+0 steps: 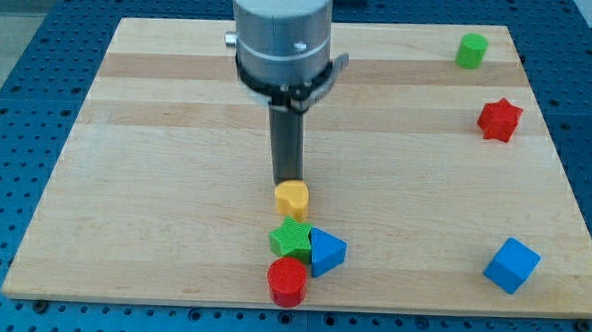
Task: Move the yellow hexagon closer to the yellow heart
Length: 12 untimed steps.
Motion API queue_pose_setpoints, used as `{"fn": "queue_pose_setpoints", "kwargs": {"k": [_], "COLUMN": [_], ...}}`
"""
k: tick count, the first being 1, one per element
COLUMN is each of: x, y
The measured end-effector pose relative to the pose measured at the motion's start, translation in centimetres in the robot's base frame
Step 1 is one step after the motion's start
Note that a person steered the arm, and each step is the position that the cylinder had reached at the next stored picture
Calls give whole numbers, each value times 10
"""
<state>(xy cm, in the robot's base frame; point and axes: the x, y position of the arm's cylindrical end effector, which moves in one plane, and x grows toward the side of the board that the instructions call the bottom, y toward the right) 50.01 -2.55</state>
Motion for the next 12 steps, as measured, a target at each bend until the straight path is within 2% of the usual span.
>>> {"fn": "queue_pose_setpoints", "kwargs": {"k": [1, 2, 3, 6, 7, 8, 10, 12], "x": [9, -14, -73, -291, -306, -306, -305, -303], "y": [0, 0, -12, -76, -76, -26, 26, 40]}}
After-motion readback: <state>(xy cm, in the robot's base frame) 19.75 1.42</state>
